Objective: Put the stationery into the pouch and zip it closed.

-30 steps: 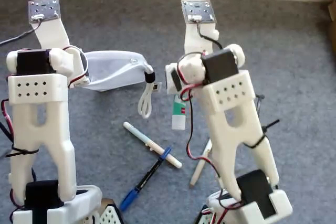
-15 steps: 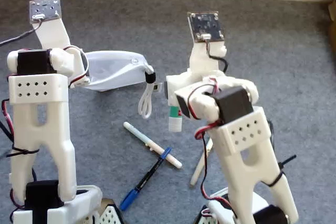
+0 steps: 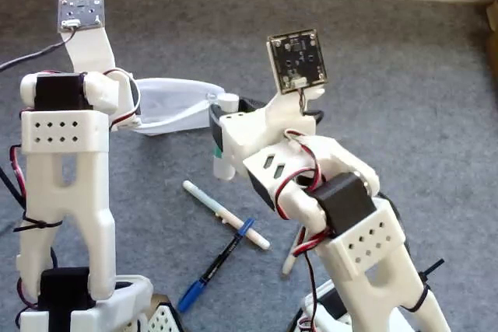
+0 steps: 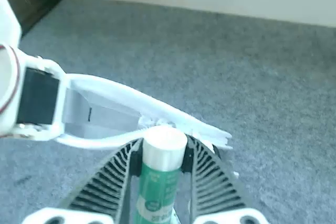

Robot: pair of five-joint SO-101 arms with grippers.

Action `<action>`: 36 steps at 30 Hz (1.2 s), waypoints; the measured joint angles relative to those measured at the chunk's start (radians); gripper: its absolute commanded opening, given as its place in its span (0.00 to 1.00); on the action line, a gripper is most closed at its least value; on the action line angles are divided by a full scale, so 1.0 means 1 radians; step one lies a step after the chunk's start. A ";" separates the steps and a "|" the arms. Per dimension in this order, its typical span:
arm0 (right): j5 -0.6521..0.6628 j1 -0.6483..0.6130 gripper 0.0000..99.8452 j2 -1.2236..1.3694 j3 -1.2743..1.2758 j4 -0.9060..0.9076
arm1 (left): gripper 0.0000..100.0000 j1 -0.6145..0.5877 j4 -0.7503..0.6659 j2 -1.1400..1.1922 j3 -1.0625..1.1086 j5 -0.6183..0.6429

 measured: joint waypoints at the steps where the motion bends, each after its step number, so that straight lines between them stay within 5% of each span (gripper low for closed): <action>1: 0.000 -0.006 0.01 -0.008 0.000 -0.020 | 0.01 0.000 0.000 0.000 0.000 0.000; 21: 0.000 -0.106 0.01 -0.018 0.009 -0.471 | 0.01 0.000 -0.002 0.000 0.026 -0.003; 36: 0.230 -0.107 0.01 -0.018 0.540 -1.195 | 0.01 0.000 -0.002 0.000 0.026 -0.003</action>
